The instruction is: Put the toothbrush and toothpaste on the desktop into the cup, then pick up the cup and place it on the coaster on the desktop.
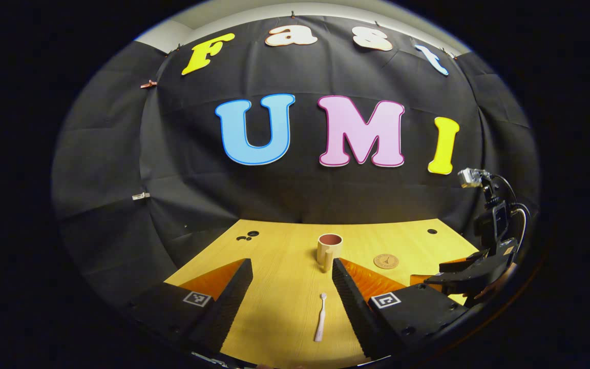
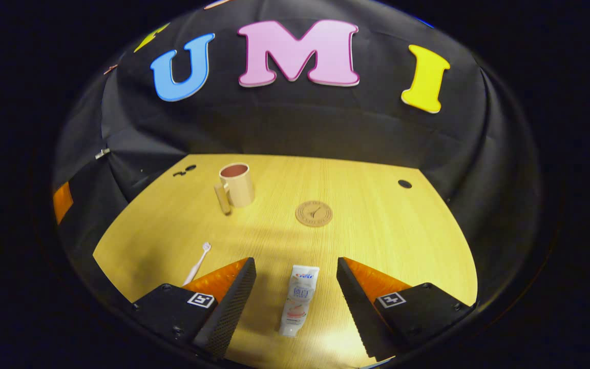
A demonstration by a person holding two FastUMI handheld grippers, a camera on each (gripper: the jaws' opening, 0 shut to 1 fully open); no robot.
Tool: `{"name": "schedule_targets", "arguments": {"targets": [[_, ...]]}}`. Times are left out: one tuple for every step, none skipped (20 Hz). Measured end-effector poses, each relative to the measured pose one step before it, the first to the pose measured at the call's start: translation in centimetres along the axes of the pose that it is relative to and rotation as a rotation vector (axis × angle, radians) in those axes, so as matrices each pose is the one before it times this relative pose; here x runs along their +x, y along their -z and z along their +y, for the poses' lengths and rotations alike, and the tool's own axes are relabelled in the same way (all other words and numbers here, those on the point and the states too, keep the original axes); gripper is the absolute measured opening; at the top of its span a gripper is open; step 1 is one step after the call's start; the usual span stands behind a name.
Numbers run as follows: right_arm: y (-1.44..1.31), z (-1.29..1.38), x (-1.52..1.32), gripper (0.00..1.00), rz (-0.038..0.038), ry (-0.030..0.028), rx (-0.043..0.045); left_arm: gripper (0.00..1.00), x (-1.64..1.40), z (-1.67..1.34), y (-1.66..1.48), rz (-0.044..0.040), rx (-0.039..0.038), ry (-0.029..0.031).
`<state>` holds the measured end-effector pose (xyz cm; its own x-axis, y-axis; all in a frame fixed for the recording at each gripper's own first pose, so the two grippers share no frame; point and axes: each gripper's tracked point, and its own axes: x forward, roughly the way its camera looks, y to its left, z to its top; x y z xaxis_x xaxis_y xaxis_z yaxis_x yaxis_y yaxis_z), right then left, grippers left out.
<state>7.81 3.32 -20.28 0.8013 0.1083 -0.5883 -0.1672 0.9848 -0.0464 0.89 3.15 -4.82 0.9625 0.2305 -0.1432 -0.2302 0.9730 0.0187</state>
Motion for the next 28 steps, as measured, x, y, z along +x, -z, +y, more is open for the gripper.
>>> {"name": "schedule_targets", "arguments": {"targets": [[0.925,-0.211,0.611,0.98,0.04043,0.00015,-0.00611,0.97,0.072,0.225,0.444,0.01365,-0.00179,-0.01494],[0.926,0.174,0.770,0.98,0.04094,-0.01248,0.00265,0.97,0.169,0.062,0.497,0.01991,-0.00084,-0.01293],[0.851,-0.033,0.760,0.98,0.03314,-0.00922,0.00370,0.97,0.158,0.136,0.729,0.02613,0.00092,-0.01536],[0.687,-0.113,0.694,0.98,0.02859,-0.00185,0.00027,0.97,0.247,0.143,0.723,0.02585,-0.00048,-0.01506],[0.519,-0.110,0.629,0.98,0.02932,-0.00271,-0.00339,0.98,0.146,-0.059,0.361,0.02215,-0.00403,-0.01176],[0.569,-0.008,0.684,0.98,0.02819,-0.00271,-0.00602,0.97,0.208,-0.109,0.492,0.01966,-0.00683,-0.00747],[0.563,-0.137,0.563,0.98,0.02598,0.00009,-0.00761,0.97,0.115,-0.061,0.478,0.01542,-0.00532,-0.00316],[0.658,0.007,0.488,0.98,0.02561,0.00066,-0.00653,0.98,-0.145,-0.050,0.728,0.01271,0.00369,-0.00245],[0.561,0.125,0.699,0.98,0.02133,-0.00509,-0.00139,0.97,-0.022,0.047,0.410,0.01019,0.01248,-0.00944],[0.424,-0.003,0.199,0.98,0.02182,-0.00199,0.00032,0.97,0.026,-0.023,0.110,0.00706,0.01398,-0.00708],[0.386,-0.165,0.239,0.98,0.01934,0.00223,-0.00388,0.97,-0.005,-0.138,-0.065,0.00287,0.01068,-0.00277],[0.377,-0.116,0.256,0.98,0.01501,0.00546,-0.00487,0.98,0.092,-0.274,0.081,0.00271,0.00654,-0.00072],[0.368,-0.061,0.292,0.98,0.01177,0.00452,-0.00173,0.98,-0.054,-0.131,0.089,0.00139,0.00099,0.00100],[0.361,-0.136,0.261,0.98,0.01234,0.00656,0.00156,0.99,0.025,-0.178,-0.027,0.00261,-0.00221,0.00562],[0.431,-0.157,0.276,0.98,0.01327,0.00656,0.00542,1.00,0.043,-0.230,0.158,0.00381,-0.00286,0.00498],[0.466,-0.084,0.238,0.98,0.01896,0.00472,0.01315,1.00,0.058,-0.057,0.110,0.00485,0.00006,0.00100],[0.502,-0.016,0.264,0.98,0.01657,0.00195,0.01916,1.00,0.066,0.021,0.264,0.00831,0.00505,0.00073],[0.614,0.004,0.294,0.98,0.02320,0.00317,0.02747,1.00,-0.005,0.044,0.095,0.00802,0.00756,0.00202],[-0.138,-0.059,0.066,0.94,-0.01352,0.01251,0.02699,1.00,0.018,0.005,0.034,0.00157,0.00651,0.00493],[-0.077,-0.015,0.289,0.94,0.02221,0.00801,0.01449,1.00,-0.024,0.017,-0.205,-0.00331,0.00578,0.00725],[0.122,0.100,-0.343,0.86,0.00057,0.00761,0.00780,1.00,-0.069,0.047,-0.005,-0.00330,0.00546,0.00549],[0.103,0.207,-0.036,0.85,0.02597,-0.00240,0.00133,1.00,0.048,0.098,-0.105,-0.00099,0.00339,0.00404],[-0.064,0.222,0.001,0.76,0.00246,-0.00135,-0.00068,1.00,-0.019,-0.009,0.121,0.00060,0.00021,0.00513],[0.069,0.028,0.082,0.67,0.00868,0.00210,0.00324,1.00,-0.019,-0.035,-0.014,0.00085,-0.00334,0.00733],[0.080,0.001,-0.315,0.54,0.00329,-0.00298,0.00371,1.00,-0.050,-0.049,0.085,-0.00055,-0.00527,0.00805],[-0.272,-0.050,0.190,0.52,0.00012,-0.00723,-0.01597,1.00,0.028,-0.041,-0.017,0.00131,-0.00509,0.00711],[0.205,0.054,0.002,0.49,0.01427,-0.00518,-0.01281,1.00,0.018,0.003,0.162,-0.00060,-0.00543,0.00517],[0.062,-0.079,-0.012,0.48,0.00620,-0.00571,-0.00945,1.00,0.010,-0.023,0.095,-0.00070,-0.00569,0.00605]]}}
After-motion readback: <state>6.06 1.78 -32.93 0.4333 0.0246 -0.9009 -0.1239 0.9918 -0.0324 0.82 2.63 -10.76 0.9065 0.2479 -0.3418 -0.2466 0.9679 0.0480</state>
